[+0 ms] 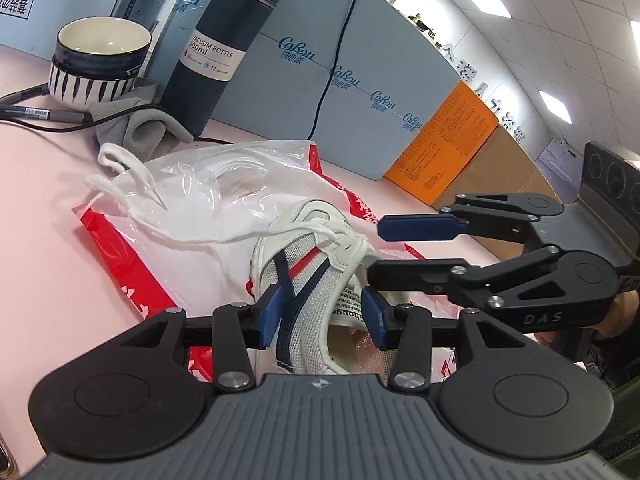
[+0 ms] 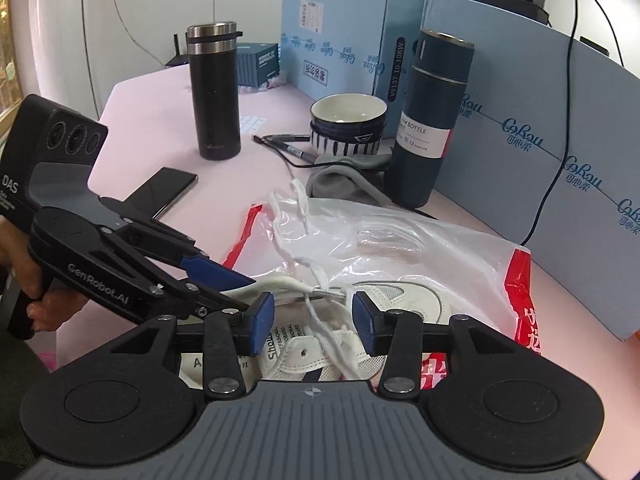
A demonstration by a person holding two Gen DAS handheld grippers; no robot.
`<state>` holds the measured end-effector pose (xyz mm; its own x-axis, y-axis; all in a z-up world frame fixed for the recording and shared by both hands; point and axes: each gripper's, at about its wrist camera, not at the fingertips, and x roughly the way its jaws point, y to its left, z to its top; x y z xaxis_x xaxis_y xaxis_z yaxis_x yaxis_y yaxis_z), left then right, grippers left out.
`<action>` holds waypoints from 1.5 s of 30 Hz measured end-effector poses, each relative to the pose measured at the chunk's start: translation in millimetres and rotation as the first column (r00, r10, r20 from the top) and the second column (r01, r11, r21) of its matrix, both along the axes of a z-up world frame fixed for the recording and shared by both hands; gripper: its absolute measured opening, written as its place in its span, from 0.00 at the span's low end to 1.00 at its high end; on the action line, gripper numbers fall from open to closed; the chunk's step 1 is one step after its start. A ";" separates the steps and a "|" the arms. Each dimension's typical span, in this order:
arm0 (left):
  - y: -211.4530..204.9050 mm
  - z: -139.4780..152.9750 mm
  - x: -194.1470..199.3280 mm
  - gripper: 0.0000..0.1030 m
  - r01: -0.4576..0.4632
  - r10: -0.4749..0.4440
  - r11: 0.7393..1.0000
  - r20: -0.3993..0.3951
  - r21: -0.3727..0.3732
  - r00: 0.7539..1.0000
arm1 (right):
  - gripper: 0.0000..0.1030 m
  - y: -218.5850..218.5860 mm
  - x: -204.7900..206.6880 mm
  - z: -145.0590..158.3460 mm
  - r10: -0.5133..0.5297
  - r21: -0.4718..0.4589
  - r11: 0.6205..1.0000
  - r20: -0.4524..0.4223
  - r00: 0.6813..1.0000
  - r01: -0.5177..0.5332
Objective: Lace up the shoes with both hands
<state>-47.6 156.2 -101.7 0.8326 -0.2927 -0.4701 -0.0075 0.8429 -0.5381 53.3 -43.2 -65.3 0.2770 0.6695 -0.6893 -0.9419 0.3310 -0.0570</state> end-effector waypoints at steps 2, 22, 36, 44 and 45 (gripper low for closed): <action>-0.3 -0.7 -0.1 0.39 -0.006 0.006 1.000 -0.004 0.001 1.000 | 0.35 0.6 -0.5 -1.6 -0.006 -0.017 1.000 -0.005 1.000 0.006; -39.5 12.6 2.1 0.67 0.143 -0.146 0.971 0.005 0.192 0.989 | 0.14 4.1 0.0 -8.6 -0.073 0.042 0.996 -0.044 0.996 0.075; -2.5 28.8 -2.4 0.51 -0.125 0.127 0.992 0.089 -0.027 0.988 | 0.43 -26.8 -22.7 0.0 -0.103 0.048 0.994 0.084 0.991 0.099; -12.6 22.1 15.5 0.41 -0.149 0.151 0.988 0.040 -0.046 0.988 | 0.38 -18.9 -38.1 -12.9 -0.069 0.006 0.998 0.121 0.990 0.069; -13.0 21.1 16.2 0.35 -0.152 0.154 0.987 0.040 -0.056 0.987 | 0.38 -18.8 -38.1 -13.9 -0.070 0.008 0.998 0.112 0.991 0.070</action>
<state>-31.4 143.1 -80.7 0.8892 -0.1835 -0.4191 -0.1092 0.8045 -0.5839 15.2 -62.0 -79.2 0.3988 0.6482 -0.6486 -0.9041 0.3965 -0.1596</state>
